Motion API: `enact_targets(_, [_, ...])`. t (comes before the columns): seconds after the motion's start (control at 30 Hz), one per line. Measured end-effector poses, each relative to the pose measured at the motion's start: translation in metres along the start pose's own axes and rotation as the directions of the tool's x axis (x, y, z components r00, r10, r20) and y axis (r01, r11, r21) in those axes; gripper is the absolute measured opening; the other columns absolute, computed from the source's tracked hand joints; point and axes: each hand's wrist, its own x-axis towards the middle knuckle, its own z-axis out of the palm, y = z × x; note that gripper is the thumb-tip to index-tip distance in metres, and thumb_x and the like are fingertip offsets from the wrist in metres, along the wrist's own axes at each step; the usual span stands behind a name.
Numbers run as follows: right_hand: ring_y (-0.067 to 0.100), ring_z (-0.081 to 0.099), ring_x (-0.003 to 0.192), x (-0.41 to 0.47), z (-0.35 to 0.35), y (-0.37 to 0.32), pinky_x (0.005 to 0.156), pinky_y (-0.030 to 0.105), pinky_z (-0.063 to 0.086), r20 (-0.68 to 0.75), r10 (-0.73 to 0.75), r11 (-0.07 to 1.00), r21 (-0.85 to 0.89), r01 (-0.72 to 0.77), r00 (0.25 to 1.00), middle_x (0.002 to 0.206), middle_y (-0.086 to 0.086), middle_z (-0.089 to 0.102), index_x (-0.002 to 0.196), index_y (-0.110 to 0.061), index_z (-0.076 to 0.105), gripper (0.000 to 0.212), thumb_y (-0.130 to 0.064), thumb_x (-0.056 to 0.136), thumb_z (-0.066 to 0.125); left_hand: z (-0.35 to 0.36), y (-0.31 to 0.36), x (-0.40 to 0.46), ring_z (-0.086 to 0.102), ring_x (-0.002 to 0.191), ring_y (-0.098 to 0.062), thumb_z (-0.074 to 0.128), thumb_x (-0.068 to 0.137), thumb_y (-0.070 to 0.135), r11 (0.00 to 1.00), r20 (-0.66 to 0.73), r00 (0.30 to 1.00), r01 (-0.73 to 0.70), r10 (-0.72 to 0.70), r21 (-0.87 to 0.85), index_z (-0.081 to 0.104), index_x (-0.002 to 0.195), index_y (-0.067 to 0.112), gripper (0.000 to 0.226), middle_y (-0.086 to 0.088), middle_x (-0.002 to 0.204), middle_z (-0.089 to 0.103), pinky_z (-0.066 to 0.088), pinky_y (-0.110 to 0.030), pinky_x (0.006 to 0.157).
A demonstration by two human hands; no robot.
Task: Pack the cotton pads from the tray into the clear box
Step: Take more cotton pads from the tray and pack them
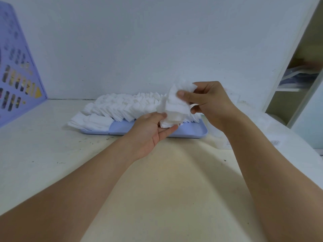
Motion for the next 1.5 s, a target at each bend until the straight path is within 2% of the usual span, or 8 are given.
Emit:
enact_targets(0.27, [0.029, 0.072, 0.077, -0.002, 0.01, 0.004, 0.067, 0.043, 0.062, 0.005, -0.043, 0.994, -0.098, 0.043, 0.999, 0.09, 0.028, 0.073, 0.096, 0.01, 0.074, 0.016, 0.0, 0.084, 0.078, 0.003, 0.004, -0.005, 0.069, 0.114, -0.03, 0.047, 0.102, 0.012, 0.999, 0.092, 0.995, 0.027, -0.025, -0.02, 0.058, 0.13, -0.003, 0.034, -0.018, 0.124, 0.07, 0.059, -0.036, 0.092])
enact_targets(0.4, [0.024, 0.075, 0.076, -0.002, 0.01, 0.005, 0.065, 0.036, 0.063, 0.042, -0.03, 0.998, -0.061, 0.033, 0.999, 0.085, 0.017, 0.076, 0.097, 0.008, 0.074, 0.014, 0.001, 0.085, 0.076, 0.004, 0.004, -0.004, 0.07, 0.111, -0.028, 0.064, 0.093, 0.032, 0.997, 0.073, 0.997, 0.037, -0.032, -0.063, 0.06, 0.129, 0.004, 0.046, -0.015, 0.124, 0.071, 0.06, -0.037, 0.089])
enact_targets(0.6, [0.02, 0.075, 0.075, -0.001, 0.007, 0.008, 0.066, 0.031, 0.062, 0.091, -0.024, 0.997, -0.066, 0.03, 0.996, 0.078, 0.005, 0.077, 0.097, 0.004, 0.075, 0.01, -0.004, 0.092, 0.071, -0.001, 0.002, -0.002, 0.068, 0.115, -0.03, 0.061, 0.096, 0.009, 0.999, 0.083, 0.996, 0.025, -0.022, -0.031, 0.062, 0.123, -0.003, 0.03, -0.018, 0.123, 0.071, 0.059, -0.037, 0.091])
enact_targets(0.8, [0.027, 0.066, 0.076, -0.001, 0.009, 0.005, 0.067, 0.041, 0.059, -0.02, -0.054, 0.996, -0.072, 0.053, 0.998, 0.09, 0.031, 0.068, 0.102, 0.009, 0.071, 0.025, -0.014, 0.1, 0.062, -0.003, 0.0, 0.001, 0.068, 0.114, -0.032, 0.059, 0.098, 0.006, 1.0, 0.01, 1.0, 0.007, -0.007, 0.024, 0.06, 0.125, -0.006, 0.03, -0.02, 0.122, 0.07, 0.062, -0.033, 0.084])
enact_targets(1.0, [0.013, 0.053, 0.063, 0.002, -0.007, -0.002, 0.057, 0.023, 0.047, -0.067, -0.015, 0.993, 0.115, 0.023, 0.998, 0.07, 0.006, 0.055, 0.085, -0.008, 0.072, 0.016, -0.017, 0.096, 0.068, -0.004, 0.0, 0.001, 0.069, 0.112, -0.033, 0.06, 0.097, 0.005, 1.0, -0.025, 1.0, 0.016, -0.015, 0.013, 0.059, 0.125, -0.01, 0.032, -0.022, 0.122, 0.07, 0.062, -0.031, 0.079])
enact_targets(1.17, [0.02, 0.051, 0.062, 0.0, 0.003, 0.005, 0.051, 0.026, 0.038, 0.078, 0.0, 0.989, -0.144, 0.011, 0.997, 0.067, 0.012, 0.061, 0.087, 0.0, 0.076, 0.016, -0.015, 0.085, 0.081, -0.002, 0.001, -0.001, 0.068, 0.115, -0.028, 0.054, 0.1, 0.007, 0.998, 0.038, 0.999, -0.002, 0.0, 0.065, 0.062, 0.126, -0.003, 0.03, -0.016, 0.122, 0.071, 0.059, -0.035, 0.092])
enact_targets(1.4, [0.012, 0.051, 0.049, -0.004, 0.015, 0.008, 0.048, 0.022, 0.041, 0.085, 0.025, 0.98, -0.201, -0.008, 0.996, 0.057, -0.003, 0.062, 0.086, 0.006, 0.072, 0.018, -0.009, 0.085, 0.08, 0.002, 0.005, -0.003, 0.068, 0.115, -0.031, 0.057, 0.099, 0.027, 1.0, 0.025, 0.999, 0.022, -0.022, -0.011, 0.059, 0.131, 0.003, 0.04, -0.019, 0.128, 0.068, 0.059, -0.04, 0.092])
enact_targets(1.5, [0.011, 0.059, 0.07, -0.007, 0.026, 0.003, 0.065, 0.021, 0.048, 0.067, 0.008, 0.986, -0.17, 0.004, 0.998, 0.084, -0.007, 0.066, 0.107, -0.011, 0.073, 0.021, -0.014, 0.087, 0.079, 0.002, 0.004, -0.004, 0.069, 0.112, -0.03, 0.058, 0.099, 0.017, 0.999, 0.024, 0.999, 0.041, -0.041, -0.031, 0.059, 0.129, -0.003, 0.036, -0.021, 0.128, 0.067, 0.06, -0.036, 0.089])
